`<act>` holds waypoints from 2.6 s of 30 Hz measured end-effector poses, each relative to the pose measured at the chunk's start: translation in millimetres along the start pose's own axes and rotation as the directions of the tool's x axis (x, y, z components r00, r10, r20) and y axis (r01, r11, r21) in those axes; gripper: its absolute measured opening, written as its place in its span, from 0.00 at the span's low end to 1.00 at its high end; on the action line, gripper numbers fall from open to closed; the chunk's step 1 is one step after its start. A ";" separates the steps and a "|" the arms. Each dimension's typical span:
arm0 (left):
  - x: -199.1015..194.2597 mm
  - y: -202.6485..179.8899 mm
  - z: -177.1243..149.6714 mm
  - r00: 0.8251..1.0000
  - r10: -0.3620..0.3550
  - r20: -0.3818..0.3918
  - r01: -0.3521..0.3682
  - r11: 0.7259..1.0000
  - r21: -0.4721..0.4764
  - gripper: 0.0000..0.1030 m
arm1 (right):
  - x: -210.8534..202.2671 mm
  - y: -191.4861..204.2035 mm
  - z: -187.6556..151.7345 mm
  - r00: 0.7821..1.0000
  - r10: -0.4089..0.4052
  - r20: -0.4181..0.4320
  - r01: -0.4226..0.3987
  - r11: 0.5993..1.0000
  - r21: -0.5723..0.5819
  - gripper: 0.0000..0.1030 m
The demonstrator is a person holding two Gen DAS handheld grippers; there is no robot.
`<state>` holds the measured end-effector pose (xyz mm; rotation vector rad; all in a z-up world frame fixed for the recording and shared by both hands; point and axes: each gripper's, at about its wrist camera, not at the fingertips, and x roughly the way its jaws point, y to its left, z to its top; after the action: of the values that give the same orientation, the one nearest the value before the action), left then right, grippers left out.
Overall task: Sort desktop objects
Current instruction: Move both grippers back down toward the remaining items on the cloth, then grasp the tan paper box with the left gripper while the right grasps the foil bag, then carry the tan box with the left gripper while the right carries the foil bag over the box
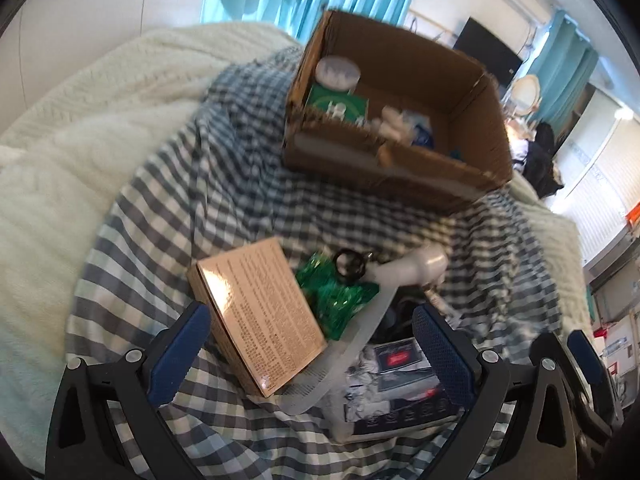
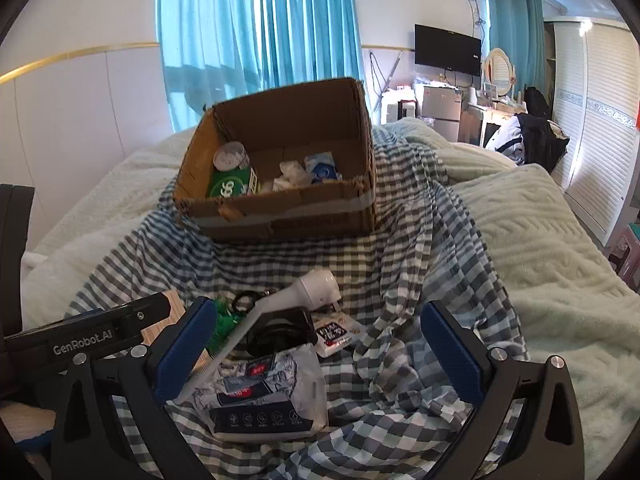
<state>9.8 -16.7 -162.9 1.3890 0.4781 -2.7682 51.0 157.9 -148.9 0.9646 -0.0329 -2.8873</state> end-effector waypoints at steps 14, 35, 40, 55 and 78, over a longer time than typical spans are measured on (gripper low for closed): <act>77.6 13.1 -2.7 0.979 -0.003 -0.205 -0.010 0.998 -0.065 1.00 | 43.6 17.3 -37.3 0.972 0.091 -0.218 -0.108 0.992 -0.070 0.98; 85.7 1.9 6.2 0.982 -0.016 -0.189 0.024 0.999 0.045 0.77 | 44.3 10.8 -49.3 0.968 0.109 -0.226 -0.127 0.990 -0.068 0.18; 58.1 -1.7 18.2 0.993 -0.019 -0.117 0.029 0.996 0.079 0.77 | 24.2 0.4 -37.9 0.990 0.080 -0.114 -0.084 0.996 -0.026 0.17; -34.1 -12.6 65.9 0.984 -0.119 0.130 0.102 0.986 0.134 0.77 | -51.2 -10.3 9.8 0.988 -0.032 0.151 0.041 0.997 -0.059 0.17; -194.4 -67.7 113.9 0.818 -0.268 0.509 0.044 0.911 0.409 0.77 | -151.7 10.6 117.2 0.860 -0.069 0.506 0.107 0.993 -0.047 0.17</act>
<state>29.1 -8.2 71.5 0.4940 0.0257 -3.3286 102.1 161.2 36.2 0.1769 0.0816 -3.1104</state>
